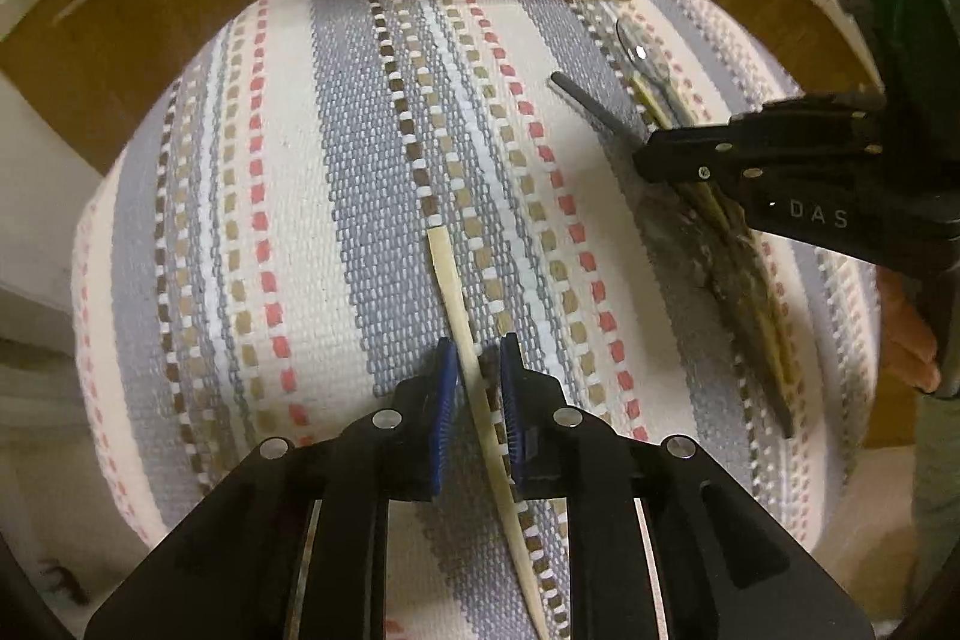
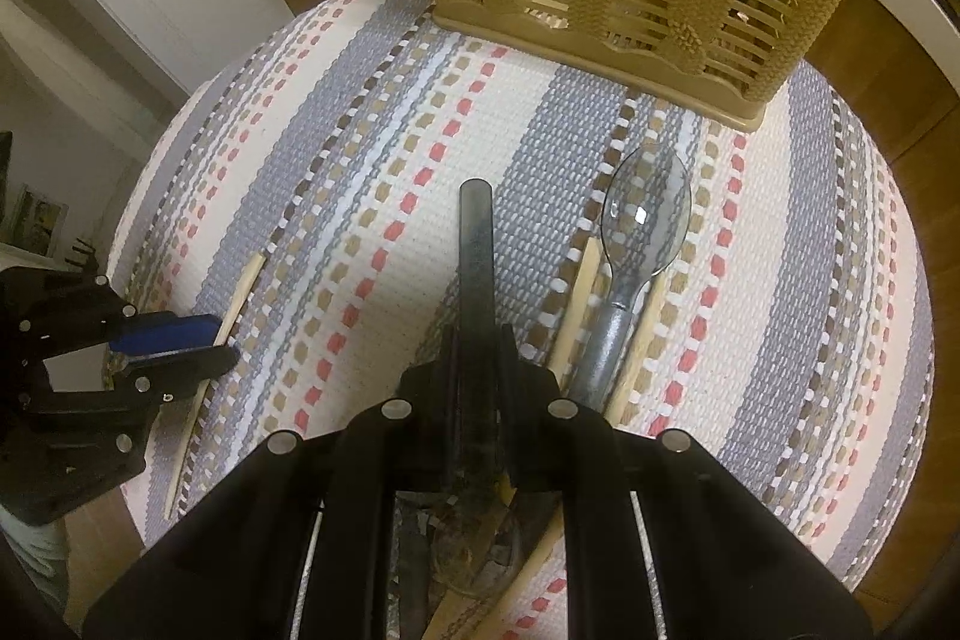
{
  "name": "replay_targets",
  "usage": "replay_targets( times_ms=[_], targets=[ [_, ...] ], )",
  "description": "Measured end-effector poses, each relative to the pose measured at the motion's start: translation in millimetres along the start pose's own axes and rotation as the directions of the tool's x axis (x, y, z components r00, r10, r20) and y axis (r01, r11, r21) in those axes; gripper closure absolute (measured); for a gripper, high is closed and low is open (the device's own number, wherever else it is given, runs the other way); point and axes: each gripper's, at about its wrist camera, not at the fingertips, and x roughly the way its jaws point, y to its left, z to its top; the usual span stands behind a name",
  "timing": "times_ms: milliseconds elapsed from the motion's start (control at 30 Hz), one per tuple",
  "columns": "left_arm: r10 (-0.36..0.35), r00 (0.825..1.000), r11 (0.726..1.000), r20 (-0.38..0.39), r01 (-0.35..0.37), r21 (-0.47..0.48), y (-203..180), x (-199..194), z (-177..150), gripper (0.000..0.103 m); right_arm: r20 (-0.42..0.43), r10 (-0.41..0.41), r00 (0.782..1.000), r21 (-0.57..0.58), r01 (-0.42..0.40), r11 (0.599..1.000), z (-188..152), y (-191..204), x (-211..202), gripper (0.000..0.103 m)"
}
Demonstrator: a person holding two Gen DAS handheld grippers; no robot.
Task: Organize utensils
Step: 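Lift the chopstick and metal utensil and lower both into the beige basket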
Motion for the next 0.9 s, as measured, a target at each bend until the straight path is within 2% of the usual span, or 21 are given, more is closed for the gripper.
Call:
replay_targets(
  times_ms=[67,133,200,300,367,467,533,600,733,833,867,900],
  targets=[
    [0.051,0.999,0.998,0.014,-0.051,0.022,-5.1,0.5,-1.1,0.099,0.008,-0.02,1.0,-0.012,0.02,1.0,-0.1,3.7,0.7,0.093],
    [0.058,0.998,0.998,0.04,-0.058,0.014,-5.0,0.4,-2.6,0.1,0.026,-0.021,0.999,-0.011,0.022,1.0,-1.5,5.2,-0.3,0.093],
    [0.026,0.996,0.999,0.091,-0.024,-0.023,-0.6,-5.3,-2.8,0.1,0.062,-0.007,0.998,-0.009,0.008,1.0,-3.9,4.8,-5.9,0.093],
    [-0.024,0.98,0.997,0.197,0.037,-0.065,6.5,-23.9,-2.7,0.1,0.142,0.019,0.99,0.002,-0.02,1.0,-10.9,-0.7,-26.2,0.093],
    [-0.063,0.954,0.993,0.293,0.089,-0.077,9.5,-45.8,-1.7,0.1,0.202,0.042,0.978,0.0,-0.043,0.999,-15.6,-4.4,-41.6,0.093],
    [-0.088,0.907,0.989,0.411,0.127,-0.07,7.5,-73.4,2.4,0.1,0.316,0.039,0.948,-0.014,-0.036,0.999,-24.5,-7.6,-70.3,0.093],
    [-0.101,0.864,0.987,0.493,0.149,-0.059,4.2,-92.7,3.5,0.1,0.372,0.048,0.927,-0.017,-0.045,0.999,-29.8,-8.7,-84.6,0.093],
    [-0.095,0.811,0.986,0.577,0.154,-0.055,3.6,-109.5,5.6,0.1,0.444,0.044,0.895,-0.015,-0.042,0.999,-36.3,-8.8,-101.0,0.093],
    [-0.055,0.712,0.987,0.7,0.144,-0.069,1.0,-134.1,14.4,0.1,0.53,0.031,0.848,0.003,-0.039,0.999,-37.6,-6.7,-122.6,0.093],
    [-0.061,0.643,0.982,0.763,0.176,-0.07,0.9,-148.2,28.9,0.099,0.594,0.011,0.804,0.02,-0.028,0.999,-28.6,-11.8,-138.2,0.093],
    [-0.06,0.615,0.981,0.786,0.18,-0.066,1.5,-153.5,35.1,0.099,0.622,-0.001,0.783,0.031,-0.023,0.999,-25.1,-13.7,-144.8,0.093],
    [-0.059,0.598,0.982,0.8,0.178,-0.061,-0.8,-162.9,32.5,0.099,0.636,-0.009,0.772,0.04,-0.022,0.999,-23.6,-15.7,-149.8,0.093]
  ],
)
